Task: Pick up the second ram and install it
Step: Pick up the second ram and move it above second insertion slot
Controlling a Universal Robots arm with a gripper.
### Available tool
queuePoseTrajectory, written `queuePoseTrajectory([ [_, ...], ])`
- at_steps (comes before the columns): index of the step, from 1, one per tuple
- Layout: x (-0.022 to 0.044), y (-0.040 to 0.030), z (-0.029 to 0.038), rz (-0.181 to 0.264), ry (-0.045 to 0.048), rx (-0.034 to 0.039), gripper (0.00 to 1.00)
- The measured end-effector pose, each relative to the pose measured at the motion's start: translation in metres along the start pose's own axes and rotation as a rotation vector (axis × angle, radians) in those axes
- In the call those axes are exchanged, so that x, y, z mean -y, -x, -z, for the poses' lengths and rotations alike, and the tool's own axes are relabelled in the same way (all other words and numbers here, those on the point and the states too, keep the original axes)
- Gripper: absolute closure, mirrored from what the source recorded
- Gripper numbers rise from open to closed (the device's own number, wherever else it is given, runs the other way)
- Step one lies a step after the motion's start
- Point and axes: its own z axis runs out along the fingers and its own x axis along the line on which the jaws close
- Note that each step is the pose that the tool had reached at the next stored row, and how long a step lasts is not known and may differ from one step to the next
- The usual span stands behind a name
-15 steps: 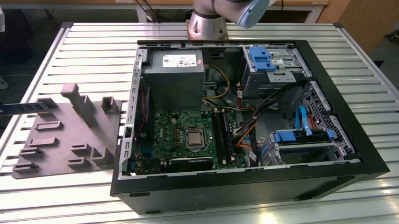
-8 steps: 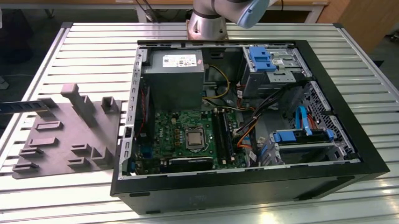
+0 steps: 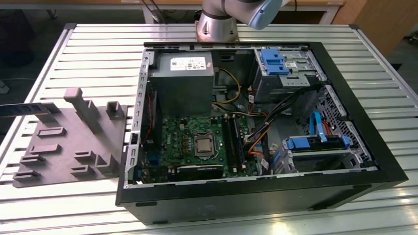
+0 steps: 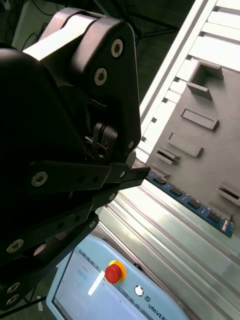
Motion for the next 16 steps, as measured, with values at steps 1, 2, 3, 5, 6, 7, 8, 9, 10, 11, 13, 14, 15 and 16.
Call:
queuePoseTrajectory([
  [1,0.0000,0.0000,0.0008,0.000,-0.0001,0.0002,0.89],
  [2,0.0000,0.0000,0.0015,0.000,0.0000,0.0002,0.89],
  [3,0.0000,0.0001,0.0023,0.000,0.0000,0.0002,0.89],
  [5,-0.0001,0.0001,0.0035,0.000,-0.0001,0.0003,0.89],
  [6,-0.0001,0.0001,0.0041,0.000,-0.0001,0.0003,0.89],
  [7,-0.0001,0.0001,0.0048,0.000,0.0000,0.0003,0.89],
  [8,-0.0001,0.0002,0.0055,0.000,0.0000,0.0006,0.89],
  [9,-0.0002,0.0002,0.0063,0.000,0.0000,0.0006,0.89],
  [10,-0.0002,0.0002,0.0071,0.000,0.0000,0.0008,0.89],
  [11,-0.0002,0.0002,0.0080,0.000,0.0000,0.0009,0.89],
  [13,-0.0003,0.0003,0.0096,0.000,-0.0001,0.0013,0.89],
  [14,-0.0003,0.0003,0.0106,0.000,0.0000,0.0015,0.89],
  [15,-0.0003,0.0003,0.0114,0.000,0.0000,0.0018,0.89],
  [16,-0.0003,0.0003,0.0124,0.000,0.0000,0.0020,0.89],
])
